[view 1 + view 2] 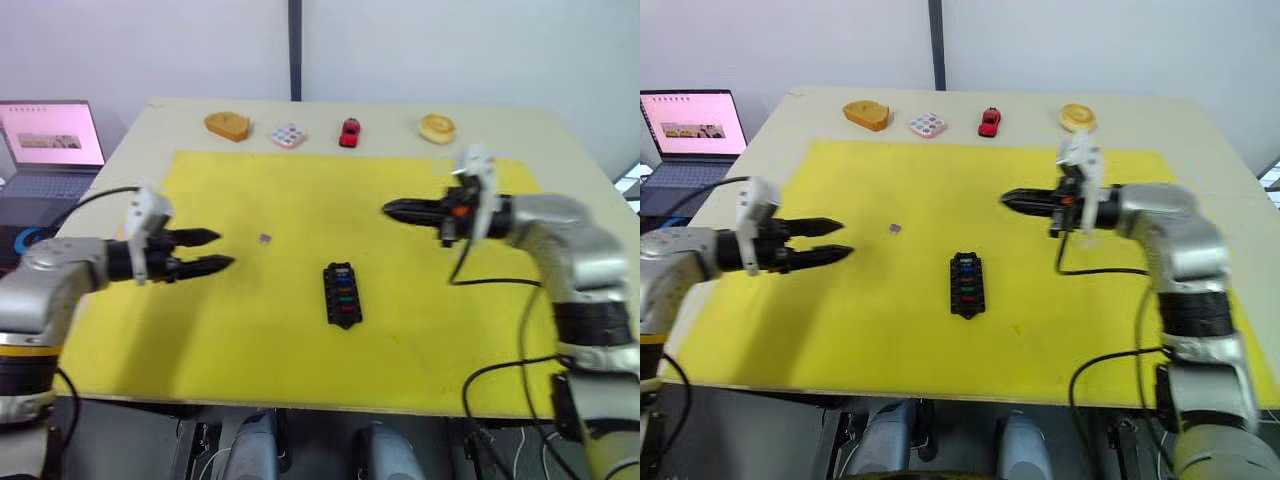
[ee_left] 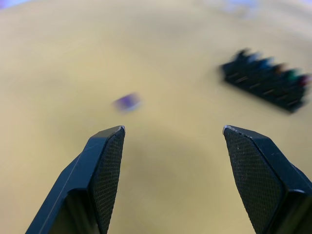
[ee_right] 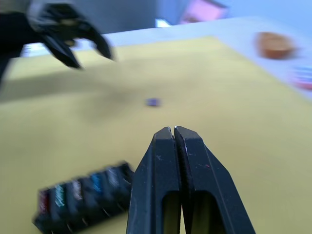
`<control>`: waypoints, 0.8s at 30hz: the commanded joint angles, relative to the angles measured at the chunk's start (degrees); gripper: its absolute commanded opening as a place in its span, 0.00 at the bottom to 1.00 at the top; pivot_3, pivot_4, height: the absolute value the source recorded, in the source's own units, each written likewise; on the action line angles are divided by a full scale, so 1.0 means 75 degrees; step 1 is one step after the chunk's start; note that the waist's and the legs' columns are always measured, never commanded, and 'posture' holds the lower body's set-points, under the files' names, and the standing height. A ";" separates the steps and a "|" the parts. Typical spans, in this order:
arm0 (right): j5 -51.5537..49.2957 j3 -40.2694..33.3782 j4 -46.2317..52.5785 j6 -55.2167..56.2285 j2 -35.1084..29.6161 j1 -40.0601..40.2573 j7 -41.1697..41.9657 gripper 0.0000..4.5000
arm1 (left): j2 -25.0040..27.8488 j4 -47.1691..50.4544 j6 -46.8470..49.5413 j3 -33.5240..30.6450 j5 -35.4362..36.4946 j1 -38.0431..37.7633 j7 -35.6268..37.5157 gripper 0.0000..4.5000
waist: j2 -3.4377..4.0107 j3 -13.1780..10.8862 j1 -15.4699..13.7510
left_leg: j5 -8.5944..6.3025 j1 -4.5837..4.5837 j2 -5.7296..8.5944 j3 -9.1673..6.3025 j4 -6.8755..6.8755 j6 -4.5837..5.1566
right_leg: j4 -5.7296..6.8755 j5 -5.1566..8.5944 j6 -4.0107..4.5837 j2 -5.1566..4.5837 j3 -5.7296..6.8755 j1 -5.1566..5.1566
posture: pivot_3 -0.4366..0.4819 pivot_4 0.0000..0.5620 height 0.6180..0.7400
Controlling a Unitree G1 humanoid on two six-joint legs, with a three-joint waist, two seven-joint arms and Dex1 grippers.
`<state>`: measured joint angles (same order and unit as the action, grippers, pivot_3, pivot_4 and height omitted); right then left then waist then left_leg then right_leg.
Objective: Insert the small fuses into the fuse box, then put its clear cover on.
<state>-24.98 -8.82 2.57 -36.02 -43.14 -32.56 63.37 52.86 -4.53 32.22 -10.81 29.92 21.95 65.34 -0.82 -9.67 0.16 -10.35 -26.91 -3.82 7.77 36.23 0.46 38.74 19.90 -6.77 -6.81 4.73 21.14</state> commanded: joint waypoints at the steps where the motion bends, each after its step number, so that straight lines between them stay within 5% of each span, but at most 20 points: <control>1: 0.0074 -0.0763 0.0248 -0.0097 -0.0436 0.0972 -0.0526 0.02 | 0.0239 -0.0905 -0.0695 -0.0517 -0.0327 -0.0086 -0.0010 0.76 | 0.0001 -0.0001 0.0012 | -0.0001 0.0007 -0.0001 0.0002 -0.0003 0.0000 | -0.0005 0.0000 0.0000 0.0000 0.0000 -0.0004 | 0.48 0.27 1.00; 2: 0.0118 -0.1055 0.0252 -0.0068 -0.0580 0.1398 -0.0652 0.02 | 0.0288 -0.1306 -0.0944 -0.0627 -0.0444 -0.0128 -0.0039 0.76 | 0.0002 -0.0001 0.0014 | -0.0002 0.0008 -0.0001 0.0002 -0.0005 0.0001 | -0.0005 0.0000 0.0000 -0.0002 0.0000 -0.0006 | 0.48 0.27 1.00; 5: 0.0081 -0.1728 0.0327 -0.0072 -0.0803 0.2354 -0.0922 0.28 | 0.0307 -0.2265 -0.1480 -0.0808 -0.0626 -0.0159 -0.0035 0.98 | 0.0003 -0.0001 0.0054 | -0.0001 0.0006 -0.0001 0.0002 -0.0009 0.0000 | -0.0002 0.0000 0.0000 -0.0002 -0.0001 -0.0004 | 0.48 0.27 1.00; 12: 0.0049 -0.2049 0.0506 0.0025 -0.0933 0.3155 -0.1169 0.98 | -0.0051 -0.3806 -0.2312 -0.0433 -0.1048 0.0452 0.0177 1.00 | 0.0003 -0.0001 0.0080 | 0.0001 0.0016 -0.0003 0.0011 -0.0011 -0.0002 | 0.0010 0.0000 0.0000 0.0000 -0.0005 -0.0026 | 0.48 0.27 1.00; 24: -0.0154 -0.2019 0.0878 -0.0168 -0.0927 0.3354 -0.1480 0.99 | -0.0624 -0.4471 -0.2365 0.0098 -0.1290 0.1586 0.0618 1.00 | 0.0002 -0.0001 0.0063 | 0.0000 0.0016 -0.0001 0.0010 -0.0006 0.0000 | 0.0014 0.0000 0.0000 -0.0001 -0.0004 -0.0034 | 0.48 0.27 1.00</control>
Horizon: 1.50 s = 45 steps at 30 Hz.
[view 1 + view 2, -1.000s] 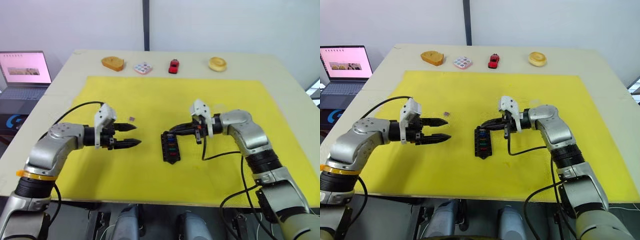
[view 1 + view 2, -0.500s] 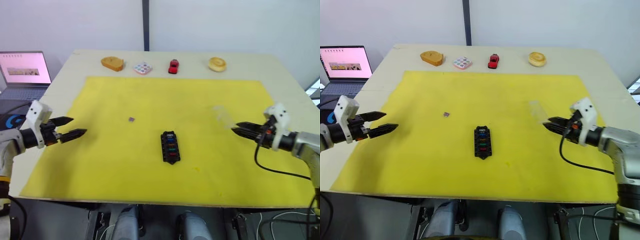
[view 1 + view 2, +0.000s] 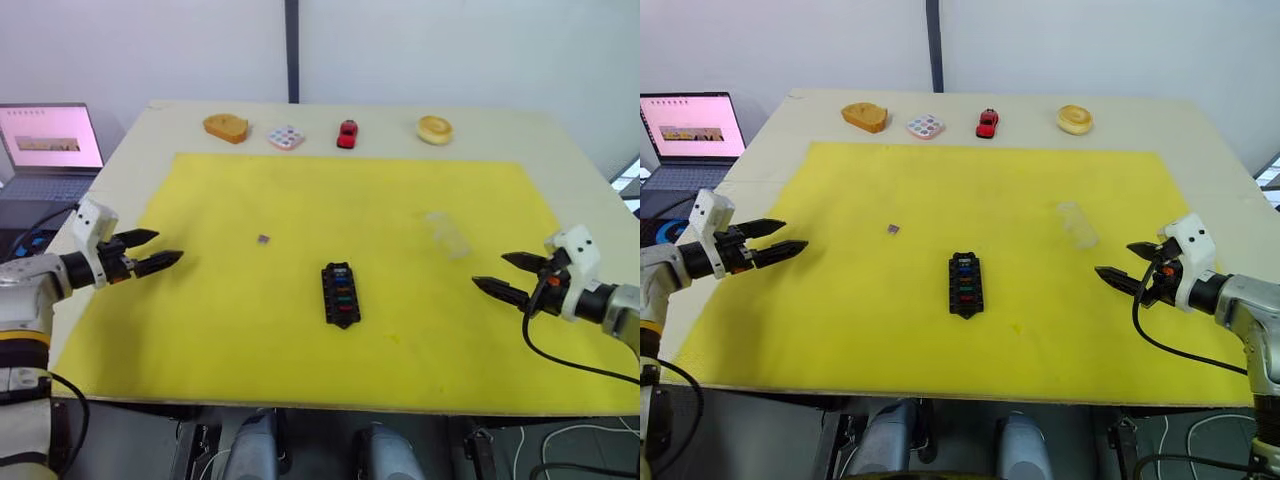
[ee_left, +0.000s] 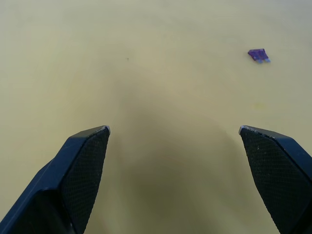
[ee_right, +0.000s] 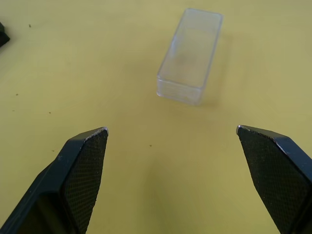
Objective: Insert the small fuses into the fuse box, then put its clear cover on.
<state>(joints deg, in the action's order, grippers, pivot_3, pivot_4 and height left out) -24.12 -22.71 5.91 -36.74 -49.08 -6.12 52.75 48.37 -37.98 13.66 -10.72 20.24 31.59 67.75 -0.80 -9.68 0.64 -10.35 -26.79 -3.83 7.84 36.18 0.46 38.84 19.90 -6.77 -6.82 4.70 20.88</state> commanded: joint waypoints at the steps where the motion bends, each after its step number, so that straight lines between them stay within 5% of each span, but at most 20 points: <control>1: -0.0365 -0.0117 0.0552 -0.0166 -0.0111 -0.0288 -0.0094 0.99 | -0.0119 0.0012 0.0298 0.0199 0.0047 0.0444 0.0475 1.00 | 0.0000 0.0000 0.0000 | 0.0000 -0.0001 0.0000 0.0001 0.0001 0.0000 | 0.0001 0.0000 0.0000 0.0000 0.0000 0.0001 | 0.48 0.27 1.00; 14: -0.1470 0.1806 0.2404 -0.1243 0.1045 -0.2665 -0.0933 0.99 | -0.1760 -0.1917 0.0657 0.1667 -0.0760 0.2664 0.1802 1.00 | -0.0003 -0.0001 -0.0004 | 0.0002 -0.0028 0.0002 0.0001 0.0014 0.0000 | 0.0020 0.0000 0.0000 0.0003 0.0000 0.0032 | 0.48 0.27 1.00; 21: -0.1678 0.1903 0.2688 -0.1398 0.1426 -0.2373 -0.1389 0.99 | -0.2291 -0.3321 0.0419 0.1761 -0.1262 0.3314 0.1938 1.00 | -0.0004 -0.0001 -0.0133 | -0.0002 -0.0062 0.0002 0.0004 0.0061 0.0008 | 0.0031 0.0000 0.0000 0.0003 0.0010 0.0043 | 0.48 0.27 1.00; 29: -0.1895 0.1827 0.2807 -0.1468 0.1587 -0.2111 -0.1782 0.99 | -0.2671 -0.3446 0.0926 0.1982 -0.1529 0.3401 0.2848 1.00 | -0.0003 -0.0001 -0.0188 | -0.0016 -0.0074 -0.0001 -0.0005 0.0100 0.0029 | 0.0039 0.0000 -0.0001 0.0003 0.0012 0.0036 | 0.48 0.27 1.00; 40: -0.2073 0.1836 0.2889 -0.1470 0.1581 -0.2055 -0.2099 0.99 | -0.3243 -0.4138 0.0817 0.1699 -0.1929 0.3601 0.1272 1.00 | 0.0010 0.0010 -0.0290 | -0.0029 -0.0071 0.0005 -0.0029 0.0128 0.0050 | 0.0037 0.0001 -0.0004 0.0002 0.0016 0.0026 | 0.48 0.27 1.00; 45: -0.2137 0.1750 0.3024 -0.1498 0.1516 -0.1922 -0.2169 0.99 | -0.3093 -0.4092 0.0918 0.1469 -0.1759 0.3612 0.1276 1.00 | 0.0017 0.0015 -0.0346 | -0.0056 -0.0059 0.0004 -0.0033 0.0132 0.0095 | 0.0038 0.0001 -0.0005 0.0003 0.0016 0.0016 | 0.48 0.27 1.00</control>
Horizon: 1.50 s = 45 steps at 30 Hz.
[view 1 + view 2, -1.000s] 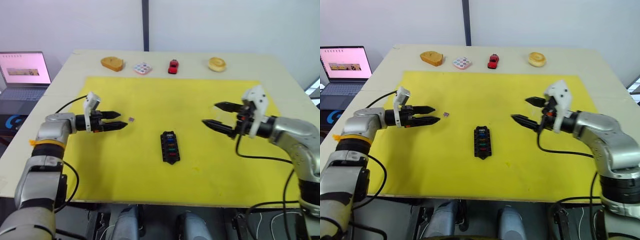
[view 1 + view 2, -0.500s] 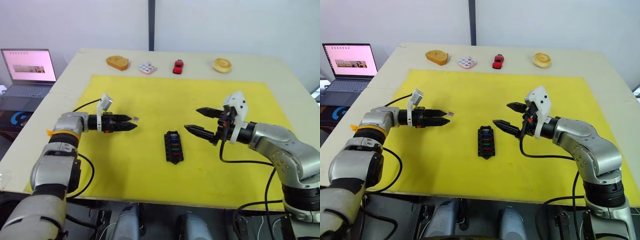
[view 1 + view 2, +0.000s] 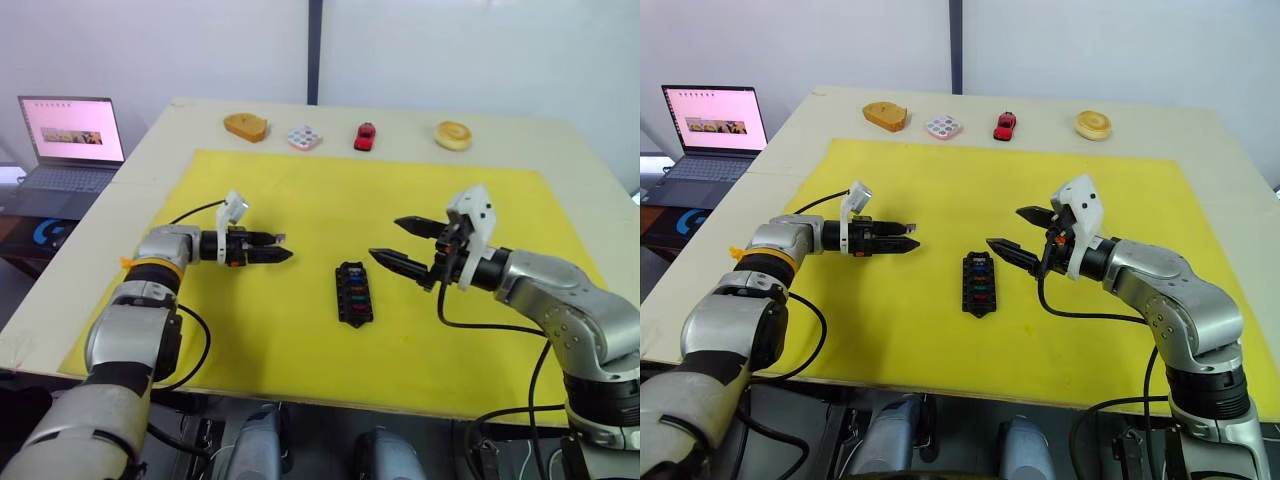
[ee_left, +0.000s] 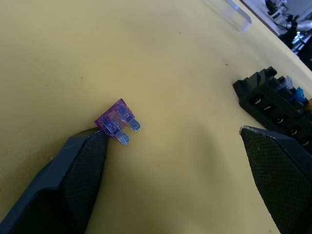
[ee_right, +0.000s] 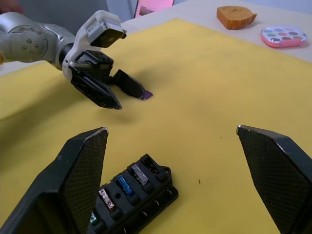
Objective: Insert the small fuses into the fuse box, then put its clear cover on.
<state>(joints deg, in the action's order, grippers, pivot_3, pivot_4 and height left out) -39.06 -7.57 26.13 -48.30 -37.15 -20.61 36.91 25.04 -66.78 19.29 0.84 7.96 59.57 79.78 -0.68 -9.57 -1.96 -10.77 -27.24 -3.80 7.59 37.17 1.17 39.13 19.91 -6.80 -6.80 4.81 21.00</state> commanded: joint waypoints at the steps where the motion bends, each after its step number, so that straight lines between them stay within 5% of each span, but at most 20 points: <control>1: -0.0139 -0.0265 0.0321 0.0061 -0.0068 0.0035 -0.0067 0.99 | 0.0020 -0.0252 0.0279 -0.0217 0.0010 -0.0106 -0.0336 1.00 | 0.0000 0.0000 0.0000 | 0.0000 0.0000 0.0000 0.0000 0.0000 0.0001 | 0.0000 0.0000 0.0000 0.0000 0.0000 0.0000 | 0.48 0.27 1.00; 6: -0.0044 -0.0104 0.0139 0.0181 0.0021 -0.0079 -0.0073 0.99 | -0.0177 -0.0130 0.0411 -0.0357 0.0115 -0.0244 -0.0132 1.00 | 0.0000 0.0000 0.0000 | 0.0000 -0.0001 0.0000 0.0003 0.0001 0.0000 | 0.0002 0.0000 0.0000 0.0000 0.0000 0.0001 | 0.48 0.27 1.00; 8: -0.0009 -0.0041 0.0062 0.0224 0.0033 -0.0147 -0.0051 1.00 | -0.0291 -0.0152 0.0292 -0.0440 0.0142 -0.0306 -0.0284 0.88 | 0.0000 0.0000 -0.0011 | 0.0000 -0.0001 0.0000 0.0004 0.0001 0.0000 | 0.0002 0.0000 0.0000 0.0000 0.0000 0.0001 | 0.48 0.27 1.00; 17: 0.0074 0.0093 -0.0038 0.0301 -0.0009 -0.0182 -0.0029 1.00 | -0.0513 -0.0284 0.0223 -0.0888 0.0281 -0.0378 -0.0768 0.01 | 0.0000 0.0000 -0.0030 | 0.0006 -0.0009 0.0002 0.0009 0.0003 -0.0009 | 0.0000 0.0000 -0.0001 0.0000 -0.0001 -0.0009 | 0.48 0.27 1.00; 31: -0.0710 -0.0198 -0.0281 -0.0446 -0.0038 -0.0809 0.0022 1.00 | -0.0161 0.0842 0.0727 -0.1473 0.1049 -0.0330 -0.0018 0.01 | -0.0004 -0.0005 0.0035 | 0.0013 -0.0021 -0.0002 0.0007 0.0000 -0.0021 | 0.0001 0.0000 -0.0001 0.0000 -0.0001 -0.0004 | 0.48 0.27 1.00; 37: -0.2112 -0.0383 -0.1326 -0.1693 0.0066 -0.2454 0.0268 1.00 | 0.0225 0.4001 0.2412 -0.1345 0.2047 -0.0855 0.0513 0.01 | -0.0006 -0.0008 0.0224 | 0.0027 -0.0027 -0.0005 0.0000 -0.0013 -0.0044 | 0.0002 0.0000 -0.0001 0.0001 -0.0004 0.0005 | 0.48 0.27 1.00; 45: -0.2033 0.0548 -0.2511 -0.2178 0.0333 -0.4093 0.1011 1.00 | 0.0216 0.7552 0.3638 -0.1159 0.3236 -0.1437 -0.0212 0.01 | -0.0002 -0.0010 0.0353 | 0.0031 -0.0025 -0.0007 0.0002 -0.0021 -0.0051 | 0.0007 0.0000 -0.0001 0.0002 -0.0011 0.0011 | 0.48 0.27 1.00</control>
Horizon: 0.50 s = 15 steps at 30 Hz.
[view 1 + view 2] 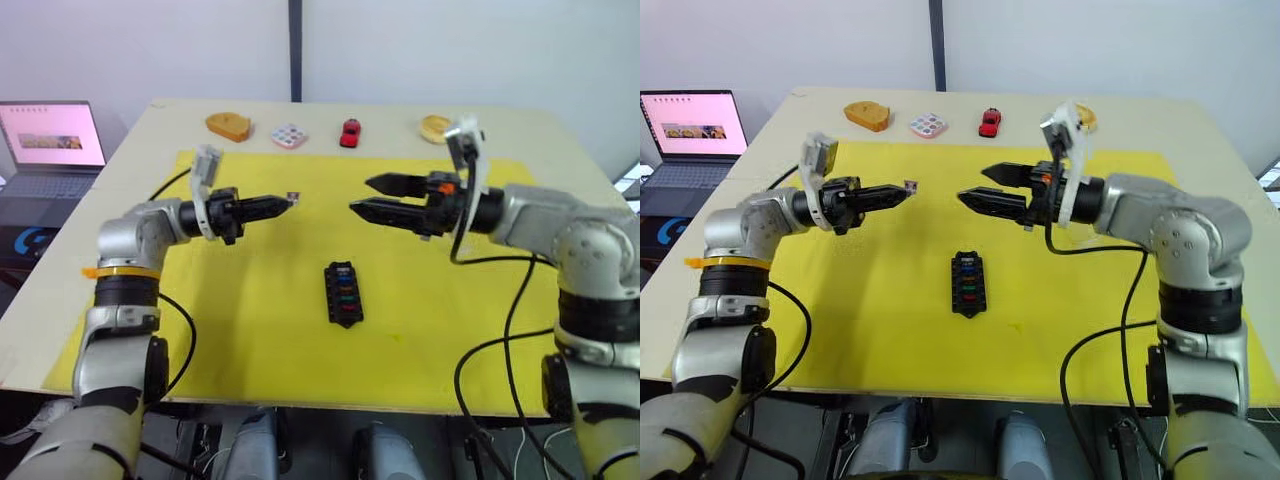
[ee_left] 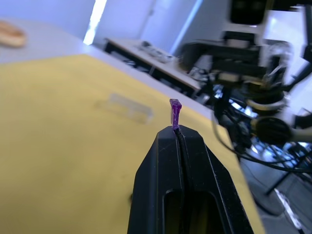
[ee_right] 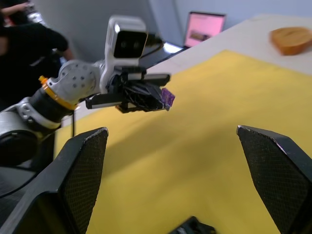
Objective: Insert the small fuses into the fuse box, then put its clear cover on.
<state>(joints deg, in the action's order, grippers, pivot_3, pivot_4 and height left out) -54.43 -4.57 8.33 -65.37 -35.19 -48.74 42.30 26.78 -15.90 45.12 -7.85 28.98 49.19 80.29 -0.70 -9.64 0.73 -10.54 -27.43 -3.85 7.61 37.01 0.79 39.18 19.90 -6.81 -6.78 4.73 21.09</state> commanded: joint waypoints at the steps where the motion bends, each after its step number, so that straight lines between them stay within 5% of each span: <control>1: 0.0256 0.0379 -0.0174 0.0258 0.0046 -0.0400 0.0460 0.94 | -0.0060 0.0953 0.0312 -0.0040 0.0589 -0.0061 -0.0420 0.00 | 0.0000 0.0000 -0.0012 | 0.0000 0.0000 0.0000 0.0000 0.0000 0.0000 | 0.0001 0.0000 0.0000 0.0000 0.0000 -0.0001 | 0.48 0.27 1.00; 3: 0.0516 0.0647 -0.0317 0.0452 0.0063 -0.0482 0.0705 0.83 | -0.0027 0.1354 0.0297 0.0087 0.0682 -0.0220 -0.0553 0.00 | 0.0000 0.0000 -0.0006 | 0.0000 0.0000 0.0000 0.0002 0.0001 0.0000 | 0.0000 0.0000 0.0000 0.0000 -0.0001 0.0001 | 0.48 0.27 1.00; 6: 0.0515 0.0678 -0.0462 0.0513 0.0177 -0.0624 0.0906 0.53 | 0.0053 0.1678 0.0106 0.0300 0.0648 -0.0512 -0.0711 0.00 | 0.0000 0.0000 -0.0011 | 0.0000 0.0000 0.0000 0.0004 0.0000 0.0000 | 0.0000 0.0000 0.0000 0.0000 -0.0005 0.0004 | 0.48 0.27 1.00; 15: 0.0525 0.0643 -0.0408 0.0382 0.0165 -0.0677 0.1126 0.53 | 0.0155 0.1633 -0.0087 0.0451 0.0769 -0.0610 -0.0927 0.00 | 0.0000 0.0000 -0.0018 | 0.0000 -0.0001 0.0000 0.0005 0.0000 0.0000 | -0.0001 0.0000 0.0000 -0.0001 -0.0005 0.0005 | 0.48 0.27 1.00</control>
<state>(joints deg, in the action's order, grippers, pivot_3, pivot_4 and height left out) -50.27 1.49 3.63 -62.85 -33.28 -52.85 49.86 27.11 -5.28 45.60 -4.90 33.71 44.07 73.28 -0.70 -9.64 0.59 -10.54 -27.43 -3.85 7.65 37.01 0.78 39.17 19.90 -6.81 -6.78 4.70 21.13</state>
